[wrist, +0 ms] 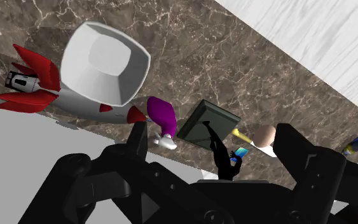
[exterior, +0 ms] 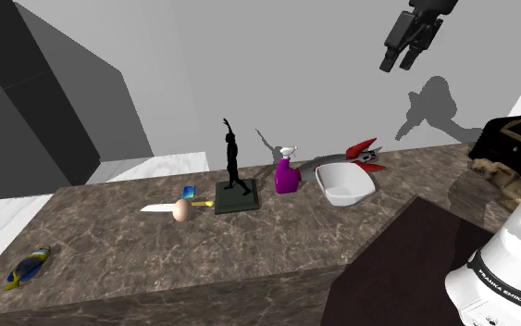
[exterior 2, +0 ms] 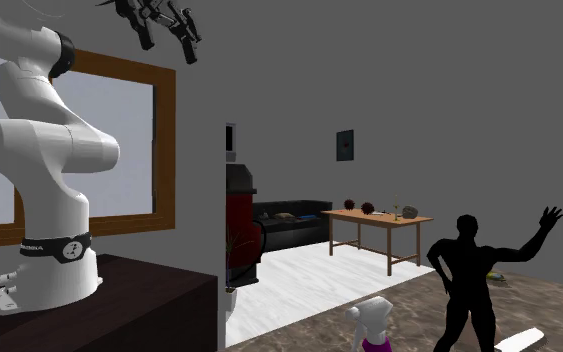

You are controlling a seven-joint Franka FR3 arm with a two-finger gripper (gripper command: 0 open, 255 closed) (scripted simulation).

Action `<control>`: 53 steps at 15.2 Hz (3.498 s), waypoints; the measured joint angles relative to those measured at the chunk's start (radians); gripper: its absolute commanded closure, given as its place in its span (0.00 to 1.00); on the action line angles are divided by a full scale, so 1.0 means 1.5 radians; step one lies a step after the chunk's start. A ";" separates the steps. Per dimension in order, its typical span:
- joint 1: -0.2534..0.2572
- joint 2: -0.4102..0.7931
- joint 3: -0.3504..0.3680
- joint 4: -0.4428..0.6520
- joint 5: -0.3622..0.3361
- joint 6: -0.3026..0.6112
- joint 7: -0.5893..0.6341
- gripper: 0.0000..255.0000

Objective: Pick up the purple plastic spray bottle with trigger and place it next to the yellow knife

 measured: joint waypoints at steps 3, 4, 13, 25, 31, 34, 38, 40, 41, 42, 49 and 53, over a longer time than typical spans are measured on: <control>0.004 0.003 -0.012 -0.025 -0.002 0.031 -0.027 0.00; 0.008 0.006 -0.021 -0.041 -0.003 0.053 -0.046 0.00; 0.054 0.085 -0.129 -0.164 0.001 0.276 -0.265 0.00; 0.246 0.379 -0.345 -0.149 0.210 0.539 -0.692 0.00; 0.306 0.588 -0.398 -0.048 0.491 0.529 -1.015 0.00; 0.280 0.696 -0.369 0.025 0.602 0.494 -1.139 0.00; 0.231 0.818 -0.318 0.116 0.702 0.460 -1.263 0.00; 0.211 0.864 -0.298 0.158 0.726 0.445 -1.306 0.00; 0.201 0.893 -0.287 0.187 0.738 0.438 -1.322 0.00; 0.191 0.918 -0.277 0.214 0.746 0.429 -1.339 0.00; 0.165 1.022 -0.235 0.310 0.788 0.426 -1.384 0.00; 0.163 1.045 -0.223 0.325 0.804 0.435 -1.392 0.00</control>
